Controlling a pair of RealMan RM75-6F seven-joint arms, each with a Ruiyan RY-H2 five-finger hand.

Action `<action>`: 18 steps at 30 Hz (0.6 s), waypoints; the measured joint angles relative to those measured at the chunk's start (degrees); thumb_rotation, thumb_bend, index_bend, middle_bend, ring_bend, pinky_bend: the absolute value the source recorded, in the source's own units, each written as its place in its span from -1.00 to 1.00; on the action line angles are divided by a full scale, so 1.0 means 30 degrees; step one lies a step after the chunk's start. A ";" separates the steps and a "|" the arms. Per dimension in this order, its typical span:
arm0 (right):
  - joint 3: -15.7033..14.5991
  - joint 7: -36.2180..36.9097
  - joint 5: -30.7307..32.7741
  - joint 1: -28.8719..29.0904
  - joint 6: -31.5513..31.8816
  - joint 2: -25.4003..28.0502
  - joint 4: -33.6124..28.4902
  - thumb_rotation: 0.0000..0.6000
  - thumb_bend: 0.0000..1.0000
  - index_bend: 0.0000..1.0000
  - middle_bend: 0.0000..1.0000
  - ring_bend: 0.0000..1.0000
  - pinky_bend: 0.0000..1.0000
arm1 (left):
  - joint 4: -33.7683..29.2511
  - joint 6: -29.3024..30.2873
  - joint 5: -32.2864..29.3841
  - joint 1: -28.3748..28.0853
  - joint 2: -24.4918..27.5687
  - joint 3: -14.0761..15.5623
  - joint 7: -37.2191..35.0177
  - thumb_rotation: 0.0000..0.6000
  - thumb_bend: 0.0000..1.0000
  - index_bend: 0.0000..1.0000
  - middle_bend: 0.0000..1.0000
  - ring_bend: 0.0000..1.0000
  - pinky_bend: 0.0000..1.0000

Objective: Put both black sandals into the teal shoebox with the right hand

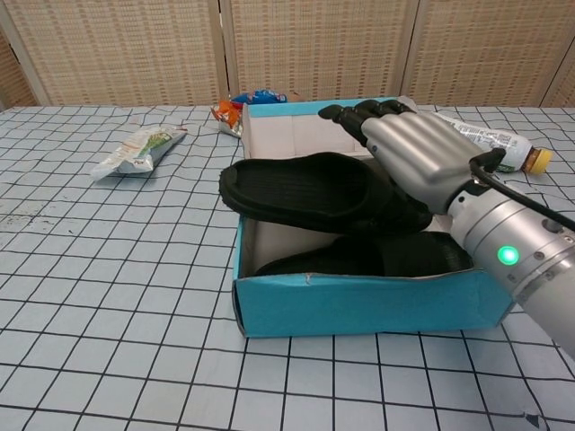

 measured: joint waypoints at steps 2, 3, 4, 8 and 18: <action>-0.0037 0.0074 0.0097 -0.0050 -0.0090 0.0350 -0.0688 1.00 -0.94 -1.00 -0.88 -1.00 -1.00 | 0.0032 -0.0016 0.0006 -0.0005 -0.0020 0.0016 0.0067 1.00 0.01 -0.44 -0.54 -0.18 0.14; -0.0057 0.0169 0.0132 -0.0062 -0.0145 0.0471 -0.0969 1.00 -0.94 -0.99 -0.88 -1.00 -1.00 | 0.0030 -0.0041 -0.0019 -0.0010 -0.0027 0.0017 0.0074 1.00 0.01 -0.44 -0.54 -0.18 0.14; -0.0077 0.0312 0.0162 -0.0072 -0.0198 0.0570 -0.1215 1.00 -0.94 -0.99 -0.88 -1.00 -1.00 | 0.0009 -0.0073 -0.0054 -0.0018 -0.0030 0.0014 0.0070 1.00 0.01 -0.44 -0.54 -0.18 0.14; -0.0164 0.0991 0.0272 -0.0063 -0.0480 0.0888 -0.2259 1.00 -0.94 -0.93 -0.88 -1.00 -0.99 | 0.0026 -0.0011 -0.0011 -0.0011 -0.0018 0.0010 0.0065 1.00 0.01 -0.44 -0.54 -0.18 0.14; -0.0225 0.1631 -0.0111 0.0291 -0.0524 0.0431 -0.3513 1.00 -0.39 -0.54 -0.61 -0.87 -0.56 | -0.0014 0.0057 0.0028 0.0023 0.0028 0.0016 -0.0060 1.00 0.01 -0.44 -0.54 -0.18 0.14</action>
